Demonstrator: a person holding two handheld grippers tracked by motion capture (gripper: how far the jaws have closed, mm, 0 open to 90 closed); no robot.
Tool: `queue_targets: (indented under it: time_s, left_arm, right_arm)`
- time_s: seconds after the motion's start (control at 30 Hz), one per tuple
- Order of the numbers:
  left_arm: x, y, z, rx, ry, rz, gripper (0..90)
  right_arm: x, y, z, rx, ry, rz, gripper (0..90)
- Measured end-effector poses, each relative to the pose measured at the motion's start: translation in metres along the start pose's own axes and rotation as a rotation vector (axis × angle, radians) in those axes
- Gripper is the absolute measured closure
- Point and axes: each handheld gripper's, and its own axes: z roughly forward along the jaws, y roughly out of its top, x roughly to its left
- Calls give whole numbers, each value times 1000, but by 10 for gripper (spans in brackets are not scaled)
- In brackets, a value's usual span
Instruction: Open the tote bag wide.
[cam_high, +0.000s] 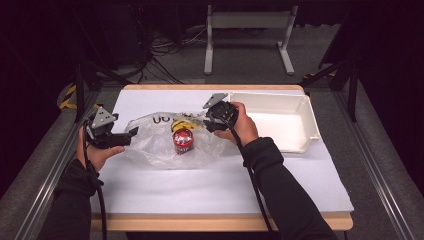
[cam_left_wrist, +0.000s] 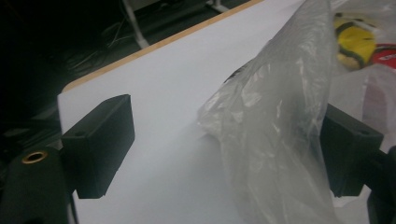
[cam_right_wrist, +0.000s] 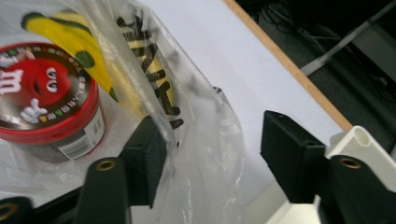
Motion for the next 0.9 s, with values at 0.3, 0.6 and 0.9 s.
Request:
queue_targets:
  time_s: [0.3, 0.6, 0.9]
  left_arm:
    - [-12, 27, -40, -137, -63, 65, 174]
    - [-51, 26, -53, -92, -153, 264, 326]
    - [-65, 21, -28, 11, -182, 339, 461]
  right_arm:
    - [7, 9, -32, -96, 56, -44, 550]
    - [7, 10, -55, -154, 94, -20, 440]
    - [28, 11, -59, -152, 168, -114, 653]
